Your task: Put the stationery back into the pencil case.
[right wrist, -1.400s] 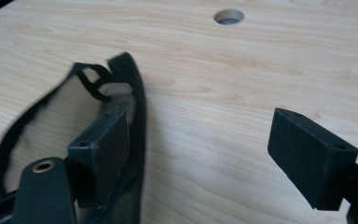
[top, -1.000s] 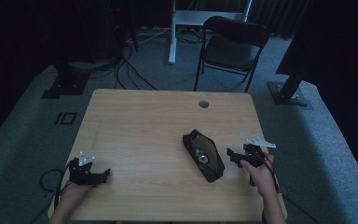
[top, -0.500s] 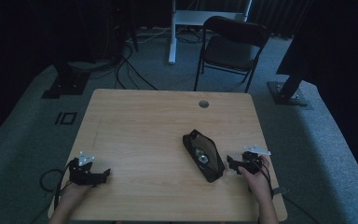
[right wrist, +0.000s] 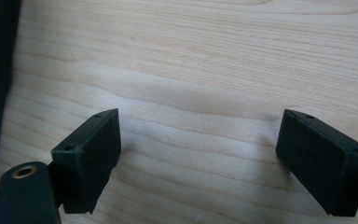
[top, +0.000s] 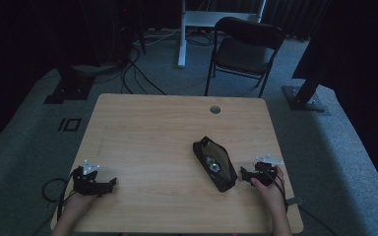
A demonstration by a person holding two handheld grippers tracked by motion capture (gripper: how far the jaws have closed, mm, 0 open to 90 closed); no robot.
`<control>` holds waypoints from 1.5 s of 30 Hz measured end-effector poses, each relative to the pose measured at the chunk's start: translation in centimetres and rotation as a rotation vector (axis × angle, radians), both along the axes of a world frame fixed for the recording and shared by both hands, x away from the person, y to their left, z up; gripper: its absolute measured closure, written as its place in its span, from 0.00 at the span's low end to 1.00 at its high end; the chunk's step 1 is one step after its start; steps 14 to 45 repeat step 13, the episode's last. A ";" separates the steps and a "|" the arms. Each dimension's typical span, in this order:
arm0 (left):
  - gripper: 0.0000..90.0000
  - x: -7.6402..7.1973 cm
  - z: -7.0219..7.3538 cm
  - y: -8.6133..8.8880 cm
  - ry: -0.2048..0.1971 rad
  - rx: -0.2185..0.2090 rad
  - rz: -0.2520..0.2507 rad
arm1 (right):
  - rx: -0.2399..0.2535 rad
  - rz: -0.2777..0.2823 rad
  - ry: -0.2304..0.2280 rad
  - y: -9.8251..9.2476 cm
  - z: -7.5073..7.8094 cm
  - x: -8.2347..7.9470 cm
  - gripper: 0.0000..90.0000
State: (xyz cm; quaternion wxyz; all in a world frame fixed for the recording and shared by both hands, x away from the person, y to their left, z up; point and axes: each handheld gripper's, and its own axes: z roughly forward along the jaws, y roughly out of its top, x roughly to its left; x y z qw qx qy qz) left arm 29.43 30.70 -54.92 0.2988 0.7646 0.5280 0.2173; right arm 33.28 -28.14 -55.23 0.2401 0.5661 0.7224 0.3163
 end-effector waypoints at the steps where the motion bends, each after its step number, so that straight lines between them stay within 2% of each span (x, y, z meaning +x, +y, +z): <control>1: 0.00 0.0 0.0 0.0 0.000 0.000 0.000 | -0.001 0.000 0.001 0.0 0.0 0.0 0.14; 13: 0.00 0.0 0.0 0.0 0.000 -0.001 0.000 | 0.000 -0.017 0.004 0.1 0.0 0.1 0.14; 45: 0.00 0.0 0.0 0.0 0.000 -0.001 0.000 | 0.000 -0.017 0.004 0.1 0.0 0.1 0.14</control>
